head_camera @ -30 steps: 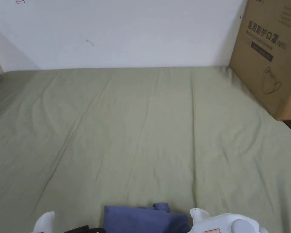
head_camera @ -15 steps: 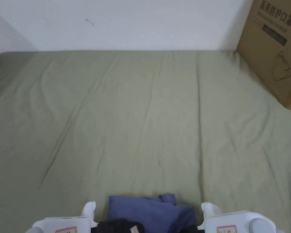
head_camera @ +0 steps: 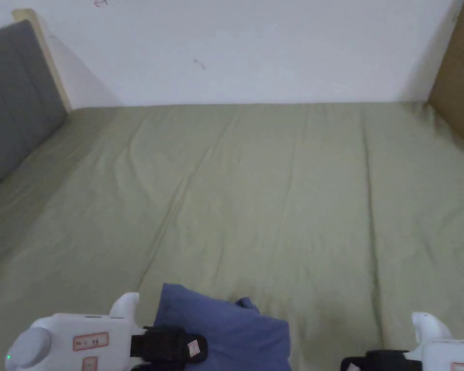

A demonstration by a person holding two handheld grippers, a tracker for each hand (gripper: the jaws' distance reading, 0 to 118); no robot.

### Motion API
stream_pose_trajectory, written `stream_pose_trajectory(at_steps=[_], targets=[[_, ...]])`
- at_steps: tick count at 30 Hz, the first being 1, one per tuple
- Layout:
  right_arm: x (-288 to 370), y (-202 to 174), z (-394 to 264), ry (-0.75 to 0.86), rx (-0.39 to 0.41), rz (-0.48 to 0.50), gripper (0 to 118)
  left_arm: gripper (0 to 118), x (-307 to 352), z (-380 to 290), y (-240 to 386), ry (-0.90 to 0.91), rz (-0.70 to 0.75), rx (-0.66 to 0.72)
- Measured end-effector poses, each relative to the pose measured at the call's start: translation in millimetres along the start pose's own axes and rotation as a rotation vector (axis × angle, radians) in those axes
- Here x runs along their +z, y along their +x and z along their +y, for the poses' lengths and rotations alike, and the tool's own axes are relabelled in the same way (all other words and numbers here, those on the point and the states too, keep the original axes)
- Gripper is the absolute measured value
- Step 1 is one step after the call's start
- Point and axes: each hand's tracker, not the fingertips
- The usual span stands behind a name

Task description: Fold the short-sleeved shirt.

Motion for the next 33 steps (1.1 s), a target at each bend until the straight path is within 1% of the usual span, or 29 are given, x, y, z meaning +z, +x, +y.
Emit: stream_pose_trajectory(at_steps=[2, 3, 4, 5, 7, 8, 9, 10, 11, 12, 13, 14, 15, 18, 20, 21, 22, 23, 24, 25, 26, 28, 29, 31, 33], targets=[[6, -17, 0, 0.01, 0.111, -0.084, 0, 19, 41, 20, -21, 0.041, 0.103, -0.018], [9, -25, 0, 0.016, 0.156, -0.12, 0, 19, 59, 28, -32, 0.05, 0.151, -0.018], [10, -30, -1, 0.021, 0.185, -0.144, 0, 19, 73, 35, -40, 0.054, 0.208, -0.025], [11, -33, -1, 0.022, 0.203, -0.158, 0, 20, 85, 40, -49, 0.045, 0.27, -0.023], [13, -41, -2, 0.018, 0.192, -0.153, 0, 20, 101, 52, -63, 0.017, 0.478, -0.06], [13, -42, -2, 0.016, 0.187, -0.152, 0, 21, 105, 57, -69, -0.006, 0.59, -0.101], [12, -42, -2, 0.014, 0.18, -0.151, 0, 29, 104, 58, -67, -0.036, 0.681, -0.136], [13, -41, -1, 0.014, 0.174, -0.152, 0, 47, 104, 61, -70, -0.064, 0.772, -0.171], [12, -41, -1, 0.014, 0.171, -0.153, 0, 88, 103, 64, -73, -0.089, 0.847, -0.187], [11, -41, -1, 0.013, 0.168, -0.158, 0, 112, 103, 67, -77, -0.103, 0.922, -0.192], [10, -42, -1, 0.011, 0.164, -0.166, 0, 118, 108, 74, -103, -0.108, 1.002, -0.205], [10, -41, 0, 0.01, 0.16, -0.171, 0, 115, 112, 75, -103, -0.086, 1.047, -0.215], [11, -40, -1, 0.009, 0.157, -0.177, 0, 115, 119, 76, -99, -0.03, 1.053, -0.242], [15, -43, 0, 0.024, 0.162, -0.183, 0, 115, 130, 78, -87, 0.043, 1.045, -0.222], [18, -46, 0, 0.037, 0.174, -0.191, 0, 115, 131, 74, -70, 0.098, 1.009, -0.247], [21, -49, 1, 0.055, 0.191, -0.209, 0, 113, 129, 71, -57, 0.106, 0.977, -0.27], [24, -51, 3, 0.072, 0.211, -0.226, 0, 106, 122, 69, -43, 0.118, 0.967, -0.301], [27, -54, 5, 0.09, 0.23, -0.24, 0, 81, 115, 67, -28, 0.114, 0.932, -0.329], [30, -57, 6, 0.104, 0.244, -0.254, 0, 46, 106, 64, -10, 0.11, 0.875, -0.354], [33, -61, 8, 0.109, 0.251, -0.266, 0, 9, 94, 50, 25, 0.124, 0.819, -0.373], [37, -56, 14, 0.113, 0.253, -0.284, 0, 0, 83, 45, 42, 0.133, 0.773, -0.381], [42, -58, 21, 0.111, 0.232, -0.369, 0, 0, 55, 35, 75, 0.149, 0.684, -0.347], [45, -60, 24, 0.107, 0.221, -0.389, 0, 0, 46, 32, 90, 0.182, 0.646, -0.347], [53, -66, 29, 0.109, 0.207, -0.382, 0, 0, 27, 22, 129, 0.231, 0.541, -0.379], [66, -76, 34, 0.153, 0.214, -0.37, 0, 0, 13, 11, 182, 0.315, 0.547, -0.434]])
